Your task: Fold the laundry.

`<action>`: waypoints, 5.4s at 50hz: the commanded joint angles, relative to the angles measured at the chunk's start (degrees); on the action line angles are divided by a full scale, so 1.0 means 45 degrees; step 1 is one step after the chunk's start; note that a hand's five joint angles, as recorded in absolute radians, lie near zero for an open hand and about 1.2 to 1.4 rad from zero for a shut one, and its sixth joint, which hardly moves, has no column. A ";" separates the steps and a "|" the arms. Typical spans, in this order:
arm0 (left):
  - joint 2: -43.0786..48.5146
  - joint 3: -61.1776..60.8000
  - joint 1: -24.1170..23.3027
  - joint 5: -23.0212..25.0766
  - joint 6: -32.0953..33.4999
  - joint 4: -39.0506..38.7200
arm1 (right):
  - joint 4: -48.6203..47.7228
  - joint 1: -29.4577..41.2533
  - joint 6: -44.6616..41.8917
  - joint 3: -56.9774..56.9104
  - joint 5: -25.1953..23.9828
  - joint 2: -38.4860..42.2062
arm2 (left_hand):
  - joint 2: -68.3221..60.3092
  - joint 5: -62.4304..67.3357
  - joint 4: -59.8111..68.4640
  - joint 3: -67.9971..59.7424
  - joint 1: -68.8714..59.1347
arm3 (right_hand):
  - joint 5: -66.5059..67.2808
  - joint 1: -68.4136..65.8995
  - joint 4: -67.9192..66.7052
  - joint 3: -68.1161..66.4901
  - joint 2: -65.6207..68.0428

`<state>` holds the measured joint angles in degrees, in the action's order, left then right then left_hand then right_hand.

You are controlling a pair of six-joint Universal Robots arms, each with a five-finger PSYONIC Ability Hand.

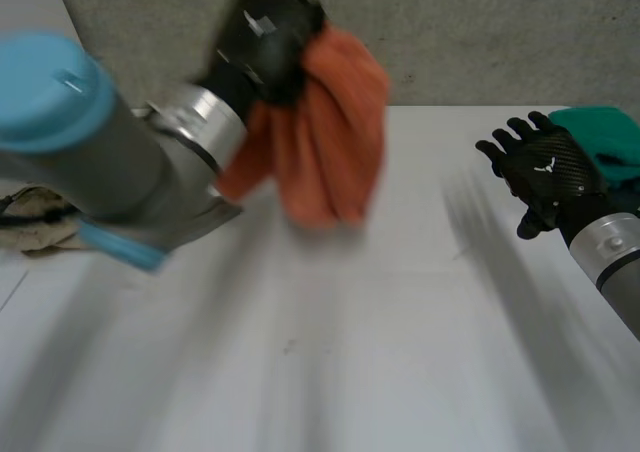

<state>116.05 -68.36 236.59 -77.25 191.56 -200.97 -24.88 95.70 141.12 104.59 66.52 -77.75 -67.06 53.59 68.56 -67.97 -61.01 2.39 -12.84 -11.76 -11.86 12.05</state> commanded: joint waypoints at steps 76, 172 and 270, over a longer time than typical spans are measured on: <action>-0.0202 0.1912 0.0979 -0.3243 -0.0400 -0.2607 | -0.2206 0.2815 0.3152 -0.8754 0.0844 0.2962 | -0.2876 0.3647 0.2543 -0.2673 -0.4220 | 1.5026 -1.4925 -1.5165 -1.5142 1.5099; -0.1042 -0.7310 0.3029 0.0487 0.0655 0.0539 | 1.0861 0.1214 -0.1475 -1.1972 -0.0232 0.6338 | -0.2876 0.3647 0.2543 -0.2673 -0.4220 | 0.3825 -0.3724 -0.3965 -0.3941 0.3898; -0.1999 -0.5029 0.3069 -0.0978 0.2235 -0.2254 | 0.3300 0.2093 0.1864 -0.7331 0.2600 0.2804 | -0.2876 0.3647 0.2543 -0.2673 -0.4220 | 1.5026 -1.4925 -1.5165 -1.5142 1.5099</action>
<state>109.07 -74.91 250.69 -81.99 200.57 -212.65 -17.76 105.29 150.36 62.85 79.21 -65.96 -68.62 56.91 68.75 -68.47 -65.27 57.48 -64.34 -68.58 -68.07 67.43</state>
